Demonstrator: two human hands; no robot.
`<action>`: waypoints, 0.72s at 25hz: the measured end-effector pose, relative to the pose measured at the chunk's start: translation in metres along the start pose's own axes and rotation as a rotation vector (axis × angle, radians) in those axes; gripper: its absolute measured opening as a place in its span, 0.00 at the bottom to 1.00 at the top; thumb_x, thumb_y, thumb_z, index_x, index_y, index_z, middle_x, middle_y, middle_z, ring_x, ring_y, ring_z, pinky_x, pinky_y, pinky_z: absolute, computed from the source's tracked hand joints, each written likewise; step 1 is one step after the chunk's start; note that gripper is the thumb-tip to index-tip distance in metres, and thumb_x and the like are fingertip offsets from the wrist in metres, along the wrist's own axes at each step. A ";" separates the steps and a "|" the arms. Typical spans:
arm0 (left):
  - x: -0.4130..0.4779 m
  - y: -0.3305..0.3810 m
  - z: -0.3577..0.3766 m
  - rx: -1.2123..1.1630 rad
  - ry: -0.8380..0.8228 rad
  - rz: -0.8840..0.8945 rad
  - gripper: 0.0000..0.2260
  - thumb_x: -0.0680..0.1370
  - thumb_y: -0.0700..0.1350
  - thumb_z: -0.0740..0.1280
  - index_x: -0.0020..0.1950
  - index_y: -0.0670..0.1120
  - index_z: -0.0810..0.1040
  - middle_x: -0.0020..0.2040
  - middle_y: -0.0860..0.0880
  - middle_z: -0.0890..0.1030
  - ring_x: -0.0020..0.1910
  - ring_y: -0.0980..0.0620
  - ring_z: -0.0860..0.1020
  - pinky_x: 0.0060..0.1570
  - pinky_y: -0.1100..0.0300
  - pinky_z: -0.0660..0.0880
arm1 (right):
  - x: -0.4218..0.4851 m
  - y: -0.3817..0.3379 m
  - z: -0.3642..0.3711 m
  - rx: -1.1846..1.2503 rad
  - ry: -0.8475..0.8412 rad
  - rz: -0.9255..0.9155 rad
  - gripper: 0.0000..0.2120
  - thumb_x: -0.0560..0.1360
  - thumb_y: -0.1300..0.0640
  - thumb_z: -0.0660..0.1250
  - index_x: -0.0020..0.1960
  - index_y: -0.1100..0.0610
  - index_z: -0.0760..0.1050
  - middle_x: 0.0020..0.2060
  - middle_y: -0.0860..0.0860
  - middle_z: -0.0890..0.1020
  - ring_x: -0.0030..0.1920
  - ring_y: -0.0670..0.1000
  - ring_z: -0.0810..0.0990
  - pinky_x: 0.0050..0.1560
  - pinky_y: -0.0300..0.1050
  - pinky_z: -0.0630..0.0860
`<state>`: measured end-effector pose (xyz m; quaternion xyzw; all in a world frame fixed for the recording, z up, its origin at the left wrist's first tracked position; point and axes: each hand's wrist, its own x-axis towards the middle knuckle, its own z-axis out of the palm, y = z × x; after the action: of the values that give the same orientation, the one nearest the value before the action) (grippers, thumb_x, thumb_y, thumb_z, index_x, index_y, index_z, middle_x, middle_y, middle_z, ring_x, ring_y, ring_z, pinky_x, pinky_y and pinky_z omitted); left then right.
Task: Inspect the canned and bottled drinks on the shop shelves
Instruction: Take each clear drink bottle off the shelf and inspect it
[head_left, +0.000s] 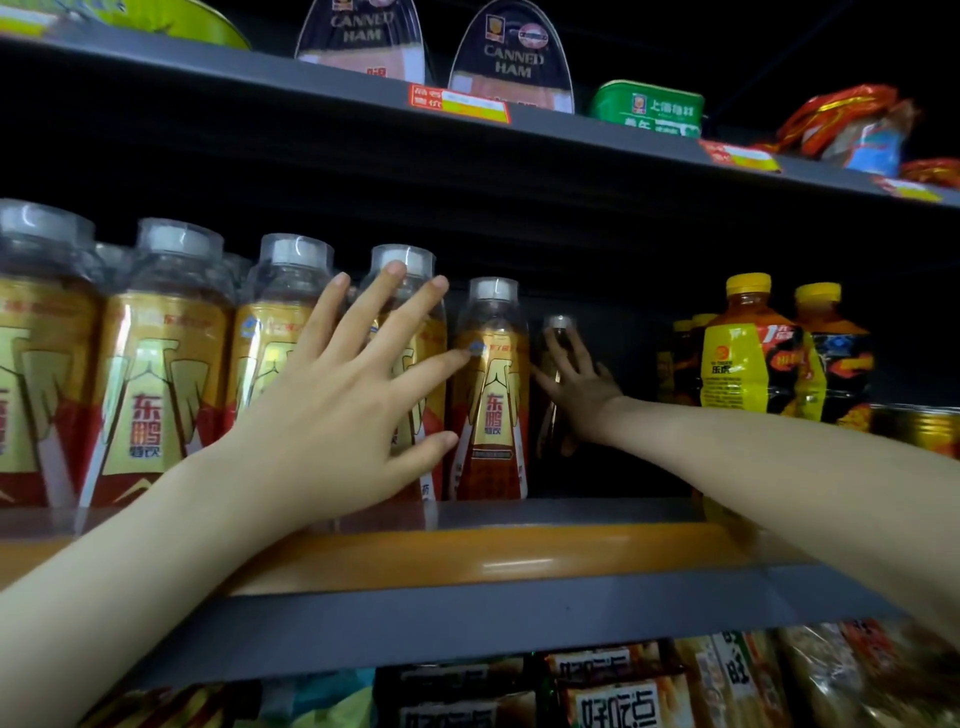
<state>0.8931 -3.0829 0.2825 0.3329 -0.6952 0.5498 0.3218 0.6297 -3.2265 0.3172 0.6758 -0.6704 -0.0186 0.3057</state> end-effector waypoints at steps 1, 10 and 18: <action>0.000 0.000 0.000 0.002 -0.002 -0.001 0.28 0.76 0.63 0.54 0.69 0.51 0.74 0.77 0.39 0.61 0.76 0.36 0.54 0.72 0.36 0.50 | 0.001 -0.001 0.000 -0.007 0.008 -0.006 0.58 0.67 0.47 0.77 0.77 0.46 0.35 0.71 0.55 0.23 0.71 0.62 0.25 0.74 0.65 0.50; 0.002 0.001 -0.004 0.031 -0.026 0.003 0.28 0.76 0.63 0.54 0.69 0.50 0.74 0.76 0.38 0.61 0.76 0.36 0.55 0.72 0.39 0.49 | -0.025 0.004 -0.021 0.127 0.001 0.022 0.51 0.73 0.64 0.70 0.77 0.42 0.36 0.72 0.51 0.25 0.73 0.62 0.28 0.72 0.64 0.57; -0.004 0.016 -0.031 -0.007 0.046 -0.241 0.22 0.81 0.51 0.51 0.70 0.43 0.73 0.70 0.36 0.70 0.70 0.35 0.67 0.68 0.39 0.63 | -0.117 -0.032 -0.071 1.313 0.362 -0.128 0.35 0.79 0.40 0.58 0.77 0.40 0.40 0.75 0.56 0.61 0.67 0.57 0.72 0.56 0.40 0.67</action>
<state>0.8848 -3.0490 0.2768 0.4001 -0.6445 0.5123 0.4026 0.6775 -3.0947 0.3154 0.7518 -0.4400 0.4871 -0.0618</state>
